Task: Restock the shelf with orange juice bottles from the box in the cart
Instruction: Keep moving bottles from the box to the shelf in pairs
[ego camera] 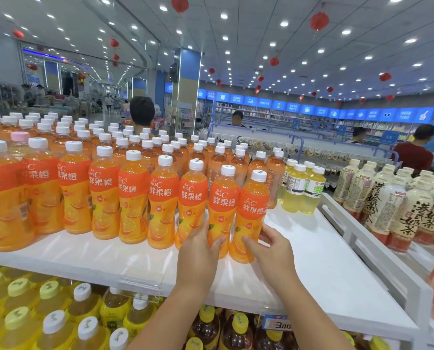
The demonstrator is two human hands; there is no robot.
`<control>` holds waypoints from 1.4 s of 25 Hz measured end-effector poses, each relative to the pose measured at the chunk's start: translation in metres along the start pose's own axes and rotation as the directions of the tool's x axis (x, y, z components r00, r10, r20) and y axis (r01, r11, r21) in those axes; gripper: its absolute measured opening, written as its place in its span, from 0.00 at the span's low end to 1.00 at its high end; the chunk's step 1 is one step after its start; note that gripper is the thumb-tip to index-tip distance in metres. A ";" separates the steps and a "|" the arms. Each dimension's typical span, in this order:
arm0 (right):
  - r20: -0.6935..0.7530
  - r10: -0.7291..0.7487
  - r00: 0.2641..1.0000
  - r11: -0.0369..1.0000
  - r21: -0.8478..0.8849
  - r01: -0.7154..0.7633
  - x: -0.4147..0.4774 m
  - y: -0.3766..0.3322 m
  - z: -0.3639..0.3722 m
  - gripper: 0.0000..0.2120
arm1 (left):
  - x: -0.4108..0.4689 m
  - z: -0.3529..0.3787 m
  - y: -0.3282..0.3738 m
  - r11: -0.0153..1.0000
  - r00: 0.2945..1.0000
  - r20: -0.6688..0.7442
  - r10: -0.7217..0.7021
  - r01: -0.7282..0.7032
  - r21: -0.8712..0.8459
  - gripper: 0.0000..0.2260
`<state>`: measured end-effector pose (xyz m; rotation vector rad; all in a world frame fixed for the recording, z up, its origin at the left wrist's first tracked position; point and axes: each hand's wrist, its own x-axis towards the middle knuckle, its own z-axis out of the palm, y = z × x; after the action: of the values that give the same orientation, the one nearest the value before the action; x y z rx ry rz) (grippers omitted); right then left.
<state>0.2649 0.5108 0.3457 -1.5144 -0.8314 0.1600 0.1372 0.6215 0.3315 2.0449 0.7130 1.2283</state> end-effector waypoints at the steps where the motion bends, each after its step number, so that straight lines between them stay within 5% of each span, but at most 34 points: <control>1: -0.003 0.001 1.000 1.000 0.003 -0.001 0.000 0.000 0.000 0.13 | 0.001 0.000 0.000 1.000 1.000 0.004 0.003 -0.003 0.009 0.23; 22: -0.006 0.067 0.998 0.998 -0.002 -0.067 -0.003 -0.003 0.005 0.13 | 0.005 -0.011 0.009 0.954 0.999 0.040 -0.004 -0.009 0.299 0.20; 35: -0.041 0.155 0.987 0.956 -0.246 -0.160 -0.017 -0.005 -0.003 0.23 | -0.018 -0.023 0.006 0.992 0.987 0.121 -0.102 0.091 0.089 0.15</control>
<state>0.2519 0.4981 0.3443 -1.8170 -0.7327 0.1611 0.1103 0.6104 0.3343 2.1079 0.8048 1.0214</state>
